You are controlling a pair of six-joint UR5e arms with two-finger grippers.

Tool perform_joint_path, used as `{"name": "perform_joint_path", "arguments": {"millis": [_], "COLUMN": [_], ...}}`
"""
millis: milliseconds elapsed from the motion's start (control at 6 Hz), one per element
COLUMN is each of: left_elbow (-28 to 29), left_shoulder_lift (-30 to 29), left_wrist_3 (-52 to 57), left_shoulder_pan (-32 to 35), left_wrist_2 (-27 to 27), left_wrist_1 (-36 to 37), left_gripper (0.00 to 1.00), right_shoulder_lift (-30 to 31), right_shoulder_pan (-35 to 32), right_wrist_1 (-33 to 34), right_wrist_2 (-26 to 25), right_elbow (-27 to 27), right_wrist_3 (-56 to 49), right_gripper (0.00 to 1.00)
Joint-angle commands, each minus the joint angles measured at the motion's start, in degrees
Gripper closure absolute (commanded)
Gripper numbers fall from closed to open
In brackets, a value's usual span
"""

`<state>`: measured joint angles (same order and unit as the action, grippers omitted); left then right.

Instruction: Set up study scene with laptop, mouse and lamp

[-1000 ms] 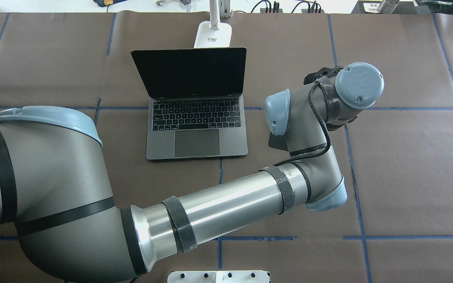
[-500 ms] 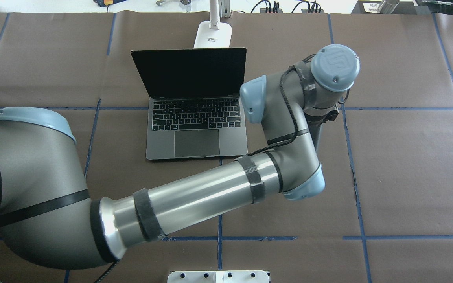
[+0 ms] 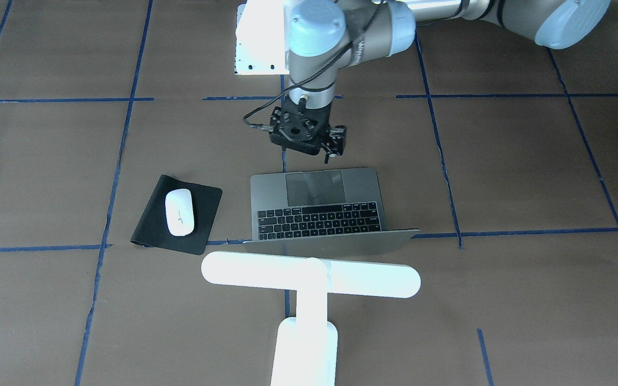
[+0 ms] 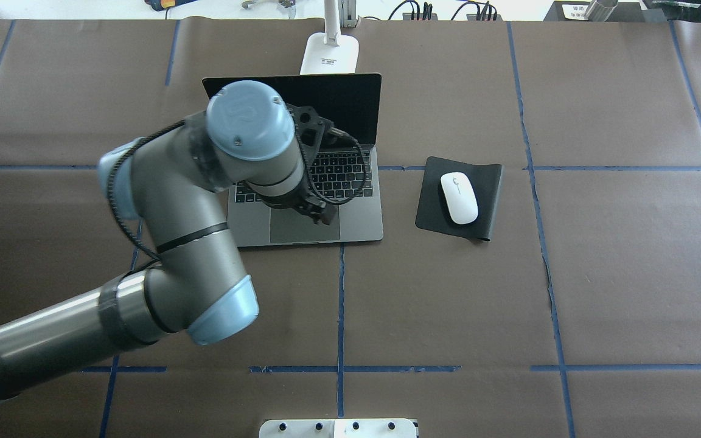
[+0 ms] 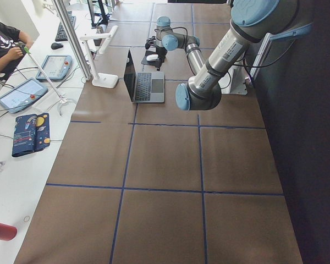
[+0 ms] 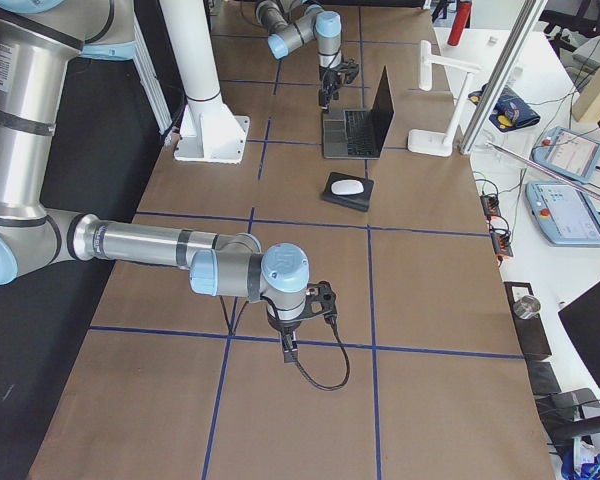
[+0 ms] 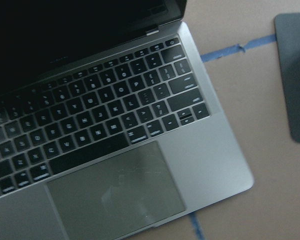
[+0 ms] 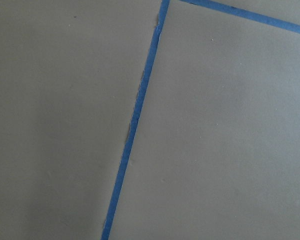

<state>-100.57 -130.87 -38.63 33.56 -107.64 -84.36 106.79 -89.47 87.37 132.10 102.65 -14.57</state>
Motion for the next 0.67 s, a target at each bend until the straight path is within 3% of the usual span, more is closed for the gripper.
{"name": "perform_joint_path", "arguments": {"millis": [0, 333, 500], "left_elbow": [-11.0, -19.1, -18.87], "left_shoulder_lift": [13.12, 28.05, 35.26], "left_wrist_3": [15.17, 23.49, 31.25], "left_shoulder_pan": [7.35, 18.94, 27.27], "left_wrist_2": [-5.61, -13.18, -17.74], "left_wrist_1": [0.16, 0.24, 0.33], "left_gripper": [0.0, 0.0, 0.0], "right_shoulder_lift": [0.0, 0.0, 0.0], "right_shoulder_pan": [0.0, 0.0, 0.0], "right_wrist_1": [0.0, 0.0, 0.0], "right_wrist_2": [0.0, -0.09, -0.09], "right_elbow": [0.01, -0.08, -0.08], "right_wrist_3": [-0.02, -0.02, -0.02], "right_gripper": [0.0, 0.0, 0.0]}}
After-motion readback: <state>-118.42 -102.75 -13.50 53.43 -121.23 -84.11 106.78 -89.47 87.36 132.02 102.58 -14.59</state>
